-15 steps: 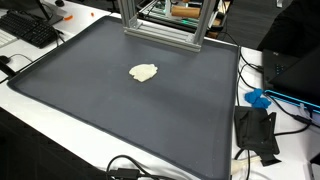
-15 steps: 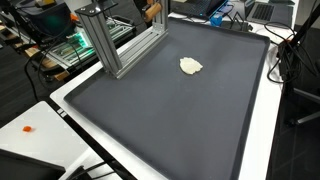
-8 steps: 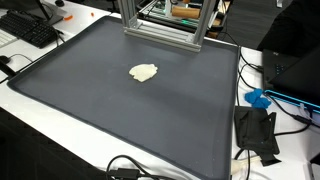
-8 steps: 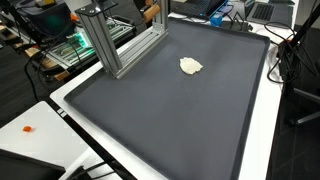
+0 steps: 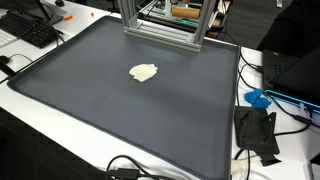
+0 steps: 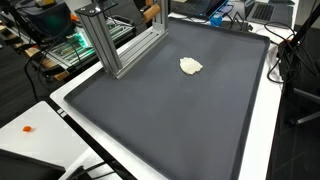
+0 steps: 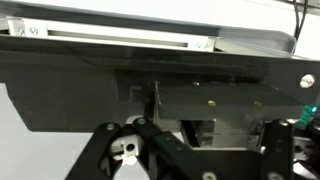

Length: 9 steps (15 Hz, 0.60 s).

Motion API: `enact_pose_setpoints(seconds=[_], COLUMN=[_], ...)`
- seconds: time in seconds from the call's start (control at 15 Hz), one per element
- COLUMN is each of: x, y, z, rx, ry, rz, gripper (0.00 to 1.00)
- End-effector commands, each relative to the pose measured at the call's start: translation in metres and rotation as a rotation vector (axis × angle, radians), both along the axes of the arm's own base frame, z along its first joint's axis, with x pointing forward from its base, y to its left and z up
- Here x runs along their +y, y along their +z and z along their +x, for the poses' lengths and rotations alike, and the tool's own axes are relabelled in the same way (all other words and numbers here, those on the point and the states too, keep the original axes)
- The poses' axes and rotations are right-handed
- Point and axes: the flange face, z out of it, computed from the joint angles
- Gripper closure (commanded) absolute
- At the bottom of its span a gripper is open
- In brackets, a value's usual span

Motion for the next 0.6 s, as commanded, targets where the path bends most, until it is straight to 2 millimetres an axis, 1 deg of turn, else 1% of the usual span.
enact_pose_setpoints(seconds=[0.0,0.07,0.13,0.2,0.27,0.53], x=[-0.002,-0.002,-0.001,-0.001,-0.002,-0.003], y=[-0.001,0.0,0.001,0.003,0.004,0.012], z=[-0.008,-0.008,-0.008,-0.007,-0.007,-0.008], rx=[-0.005,0.003,0.006,0.004,0.005,0.007], ry=[-0.017,-0.007,-0.004,-0.005,-0.001,0.002], rz=[0.007,0.017,0.019,0.02,0.018,0.01], gripper=[0.15,0.04,0.01,0.04,0.0,0.0])
